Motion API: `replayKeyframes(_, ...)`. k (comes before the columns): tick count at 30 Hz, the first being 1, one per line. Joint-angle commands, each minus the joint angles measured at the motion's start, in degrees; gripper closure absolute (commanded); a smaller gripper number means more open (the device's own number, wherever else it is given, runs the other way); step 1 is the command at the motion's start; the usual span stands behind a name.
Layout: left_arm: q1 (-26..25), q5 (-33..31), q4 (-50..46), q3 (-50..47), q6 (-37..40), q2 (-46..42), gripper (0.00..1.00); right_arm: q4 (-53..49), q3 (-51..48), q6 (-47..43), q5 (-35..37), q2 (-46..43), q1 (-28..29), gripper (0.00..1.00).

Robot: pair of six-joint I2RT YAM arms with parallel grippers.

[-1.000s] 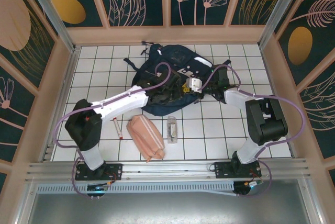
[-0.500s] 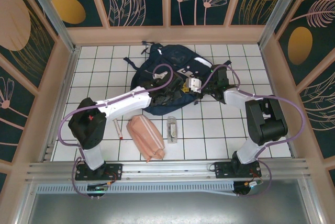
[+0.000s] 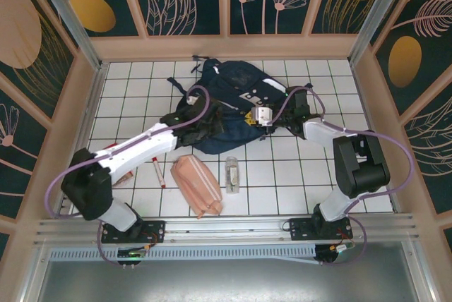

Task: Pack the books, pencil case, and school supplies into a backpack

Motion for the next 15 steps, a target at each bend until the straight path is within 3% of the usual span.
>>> replayKeyframes(1, 3.58, -6.57, -4.39, -2.33, 7.87, -5.88, 1.00, -4.03, 0.57, -2.96, 0.92, -1.72, -4.06, 1.00)
replayKeyframes(4, 3.95, -7.28, -4.33, -4.19, 15.40, -7.00, 1.00, -5.05, 0.78, -4.03, 1.36, -1.41, -4.77, 1.00)
replayKeyframes(7, 3.96, -2.51, -2.13, -4.51, 20.57, -6.87, 1.00, -5.62, 1.28, -3.47, 0.53, -1.38, -4.91, 1.00)
replayKeyframes(9, 3.90, 3.20, 0.41, -4.39, 23.29, -6.04, 1.00, -6.46, 1.90, -1.91, -1.56, -1.52, -4.96, 0.84)
replayKeyframes(11, 3.94, 8.86, 2.04, -3.58, 25.28, -4.85, 1.00, -10.03, 3.31, -1.93, -2.76, -1.93, -4.38, 0.61)
replayKeyframes(12, 3.94, 10.92, 2.64, -3.23, 25.82, -4.23, 1.00, -11.66, 3.86, -2.10, -3.31, -2.41, -4.19, 0.56)
replayKeyframes(15, 3.90, 16.50, 3.39, -2.16, 26.91, -1.94, 1.00, -16.56, 4.63, -2.37, -3.88, -5.01, -3.04, 0.52)
